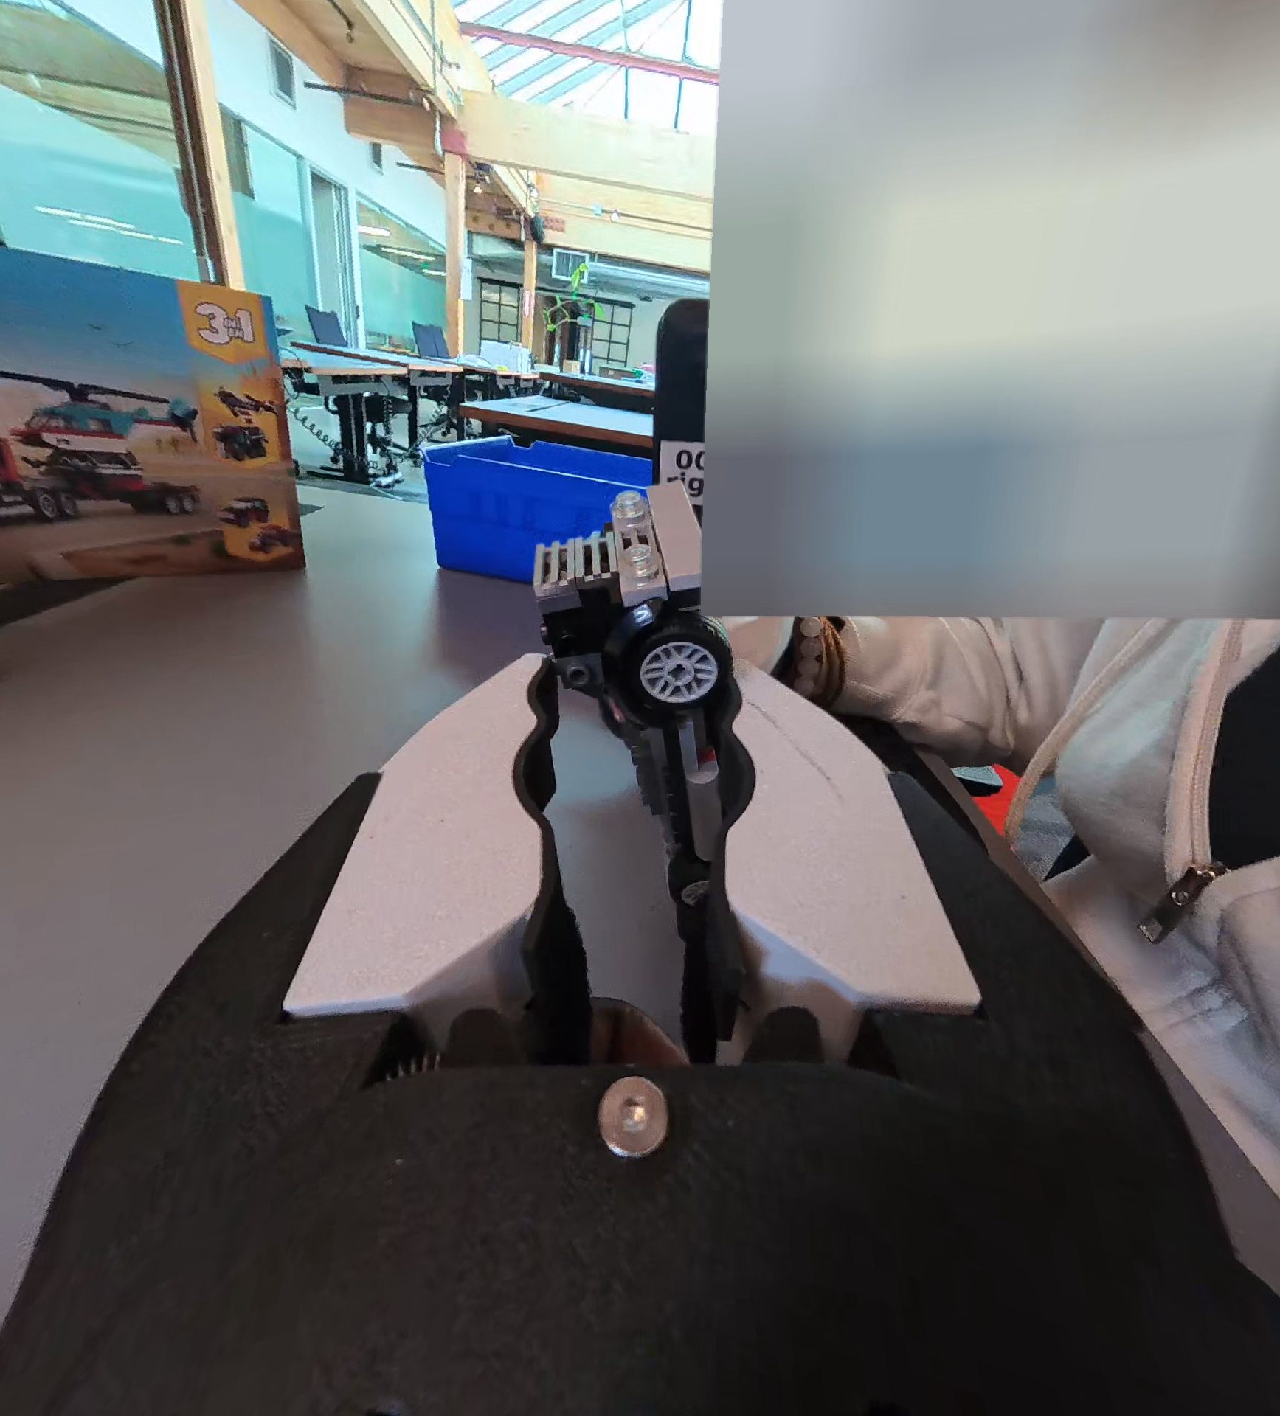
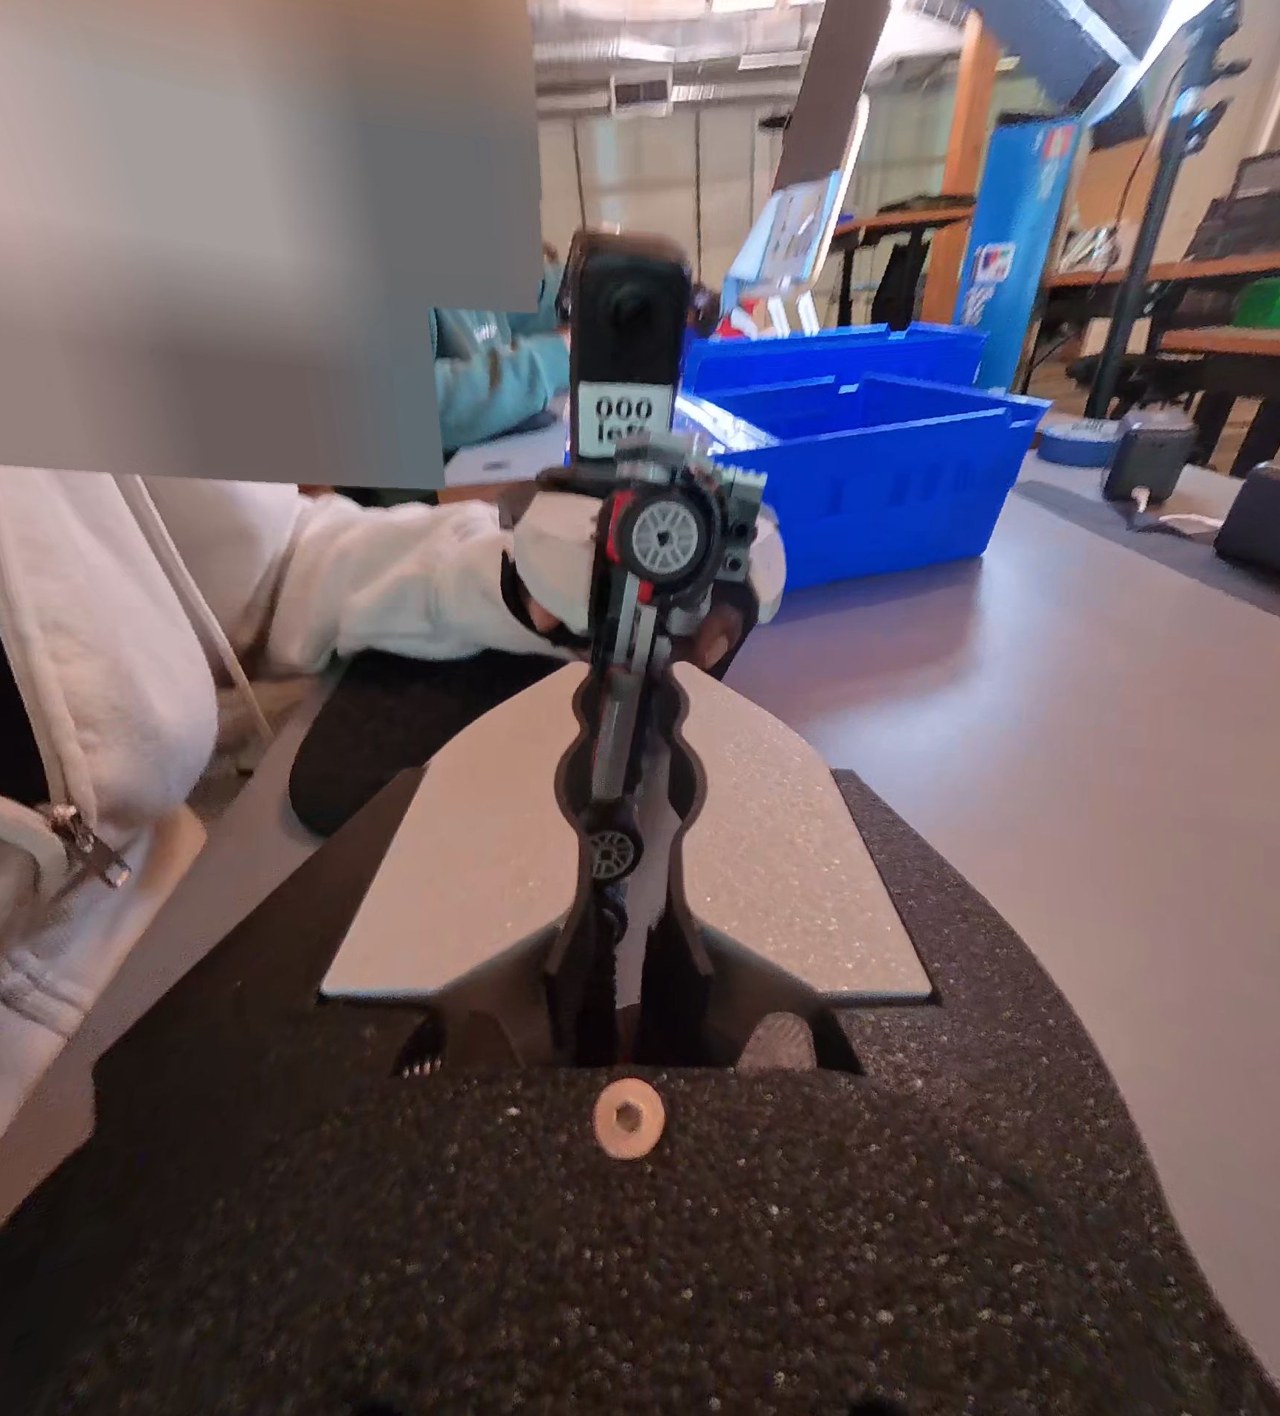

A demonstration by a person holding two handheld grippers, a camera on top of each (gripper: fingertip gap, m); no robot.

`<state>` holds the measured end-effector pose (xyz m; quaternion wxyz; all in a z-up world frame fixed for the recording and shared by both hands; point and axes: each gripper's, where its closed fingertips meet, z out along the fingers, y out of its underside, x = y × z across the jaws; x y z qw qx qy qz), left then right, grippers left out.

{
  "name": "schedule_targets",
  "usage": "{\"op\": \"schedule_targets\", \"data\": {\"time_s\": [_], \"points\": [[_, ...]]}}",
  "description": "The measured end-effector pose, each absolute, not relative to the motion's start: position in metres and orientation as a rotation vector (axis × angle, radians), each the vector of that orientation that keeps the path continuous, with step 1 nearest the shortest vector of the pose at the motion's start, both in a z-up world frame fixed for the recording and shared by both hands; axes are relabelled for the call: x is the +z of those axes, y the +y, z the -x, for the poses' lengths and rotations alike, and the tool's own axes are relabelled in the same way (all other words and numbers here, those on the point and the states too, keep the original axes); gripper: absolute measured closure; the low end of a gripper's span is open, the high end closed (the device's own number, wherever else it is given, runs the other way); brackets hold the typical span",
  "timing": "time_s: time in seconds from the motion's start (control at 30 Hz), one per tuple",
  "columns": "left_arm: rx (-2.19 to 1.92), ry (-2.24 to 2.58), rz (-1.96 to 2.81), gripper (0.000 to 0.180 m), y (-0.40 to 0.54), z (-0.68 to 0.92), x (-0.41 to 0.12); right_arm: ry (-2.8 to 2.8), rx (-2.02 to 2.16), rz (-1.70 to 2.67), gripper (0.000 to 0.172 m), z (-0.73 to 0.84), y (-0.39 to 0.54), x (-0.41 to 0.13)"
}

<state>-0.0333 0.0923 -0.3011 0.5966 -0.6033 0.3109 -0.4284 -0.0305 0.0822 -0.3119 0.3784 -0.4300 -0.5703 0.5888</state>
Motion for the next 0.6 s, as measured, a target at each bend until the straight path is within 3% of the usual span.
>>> {"op": "schedule_targets", "data": {"time_s": [0.6], "points": [[-1.053,0.844,1.489,0.142,0.081,0.028,-0.323,-1.674,1.395,1.096,0.16,0.033,0.068,-0.339]]}}
